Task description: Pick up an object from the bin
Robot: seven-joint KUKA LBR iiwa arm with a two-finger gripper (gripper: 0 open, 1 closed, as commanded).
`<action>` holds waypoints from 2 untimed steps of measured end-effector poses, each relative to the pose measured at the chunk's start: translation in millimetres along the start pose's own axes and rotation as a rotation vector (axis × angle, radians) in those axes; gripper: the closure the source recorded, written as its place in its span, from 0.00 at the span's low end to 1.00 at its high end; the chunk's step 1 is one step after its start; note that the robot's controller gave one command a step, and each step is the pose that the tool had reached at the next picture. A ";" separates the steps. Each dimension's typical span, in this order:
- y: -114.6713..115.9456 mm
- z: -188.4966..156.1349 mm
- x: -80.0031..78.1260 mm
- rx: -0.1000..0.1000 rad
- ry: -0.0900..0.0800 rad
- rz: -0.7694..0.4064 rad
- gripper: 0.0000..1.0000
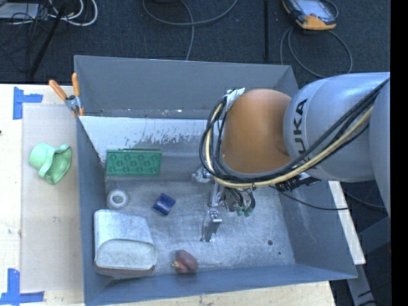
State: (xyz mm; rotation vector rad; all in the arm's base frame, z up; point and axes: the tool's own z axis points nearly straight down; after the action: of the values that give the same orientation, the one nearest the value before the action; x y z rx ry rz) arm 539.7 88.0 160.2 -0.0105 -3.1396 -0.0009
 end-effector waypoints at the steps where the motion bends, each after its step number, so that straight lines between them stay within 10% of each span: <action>1: 66.7 39.5 -74.2 -0.002 -0.005 -0.035 0.00; 2: 51.6 85.9 -50.8 0.000 0.000 0.152 0.00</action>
Offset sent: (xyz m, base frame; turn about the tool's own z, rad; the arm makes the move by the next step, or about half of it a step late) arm 0.0728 0.0624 -0.0371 -0.0291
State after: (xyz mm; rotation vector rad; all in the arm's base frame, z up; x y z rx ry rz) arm 590.7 139.4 74.2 -0.2489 -3.1301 -0.0006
